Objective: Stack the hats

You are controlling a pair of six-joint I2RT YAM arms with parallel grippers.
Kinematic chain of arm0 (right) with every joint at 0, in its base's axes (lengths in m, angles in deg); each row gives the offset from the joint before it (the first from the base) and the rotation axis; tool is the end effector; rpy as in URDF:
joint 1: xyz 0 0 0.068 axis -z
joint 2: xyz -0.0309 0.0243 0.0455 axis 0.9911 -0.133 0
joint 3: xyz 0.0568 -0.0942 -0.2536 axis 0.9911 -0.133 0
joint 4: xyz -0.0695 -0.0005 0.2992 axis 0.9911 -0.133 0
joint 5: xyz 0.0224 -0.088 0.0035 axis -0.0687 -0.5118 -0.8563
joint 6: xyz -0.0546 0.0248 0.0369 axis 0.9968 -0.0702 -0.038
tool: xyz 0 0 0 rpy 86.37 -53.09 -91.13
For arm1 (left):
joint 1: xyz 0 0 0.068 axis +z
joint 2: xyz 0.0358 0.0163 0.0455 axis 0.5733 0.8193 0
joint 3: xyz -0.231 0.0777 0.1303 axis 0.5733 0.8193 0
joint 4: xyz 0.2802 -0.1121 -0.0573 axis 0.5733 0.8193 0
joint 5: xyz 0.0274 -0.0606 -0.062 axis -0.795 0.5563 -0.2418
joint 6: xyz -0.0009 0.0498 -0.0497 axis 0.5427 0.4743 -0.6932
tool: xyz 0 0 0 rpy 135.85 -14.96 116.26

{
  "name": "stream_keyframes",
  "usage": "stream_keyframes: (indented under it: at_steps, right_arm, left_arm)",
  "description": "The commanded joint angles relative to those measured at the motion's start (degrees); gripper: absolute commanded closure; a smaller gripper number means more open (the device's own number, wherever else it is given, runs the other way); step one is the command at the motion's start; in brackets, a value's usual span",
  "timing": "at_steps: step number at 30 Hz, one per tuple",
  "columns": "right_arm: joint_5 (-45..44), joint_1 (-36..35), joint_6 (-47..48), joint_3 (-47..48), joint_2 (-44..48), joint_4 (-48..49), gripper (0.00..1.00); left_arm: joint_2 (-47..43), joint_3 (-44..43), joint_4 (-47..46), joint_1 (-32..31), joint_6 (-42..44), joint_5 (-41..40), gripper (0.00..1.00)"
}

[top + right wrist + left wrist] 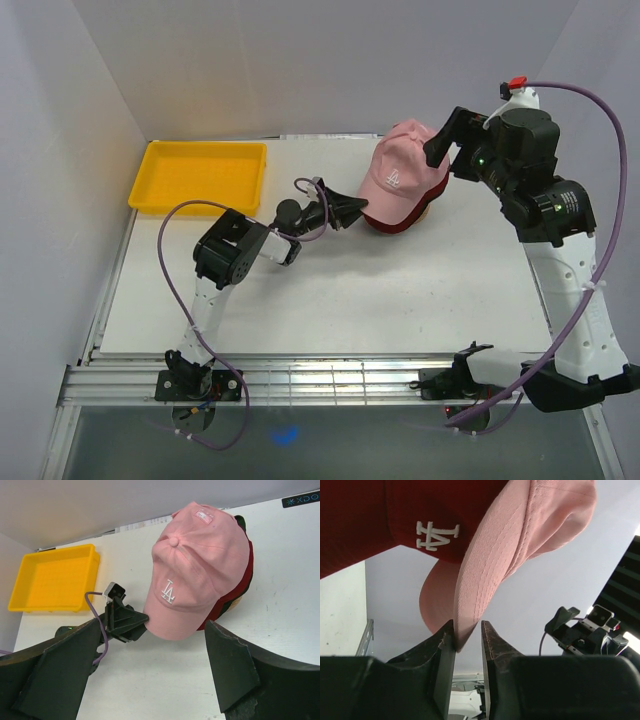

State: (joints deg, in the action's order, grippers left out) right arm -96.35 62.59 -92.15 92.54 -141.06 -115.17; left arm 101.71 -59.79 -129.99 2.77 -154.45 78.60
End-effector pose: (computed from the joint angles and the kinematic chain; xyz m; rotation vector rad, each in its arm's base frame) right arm 0.2588 0.0818 0.5368 0.2028 1.8291 0.3728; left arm 0.4009 -0.2909 0.1025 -0.6741 1.8516 -2.3432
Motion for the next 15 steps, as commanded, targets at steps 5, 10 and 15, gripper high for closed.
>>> stream_keyframes:
  at_steps: [5,10,15]
  right_arm:
    - [1.51,3.94,2.3,0.77,-4.41,1.74,0.11]
    - [4.76,6.58,2.74,2.08,-7.84,2.09,0.11]
    - [9.41,9.74,3.0,3.75,-11.97,2.09,0.11]
  left_arm:
    - [-1.73,0.32,1.5,0.57,4.25,6.06,0.64]
    - [-1.65,-0.21,3.62,0.57,4.79,6.23,0.67]
    - [-1.39,-2.31,6.96,0.57,5.93,6.32,0.7]
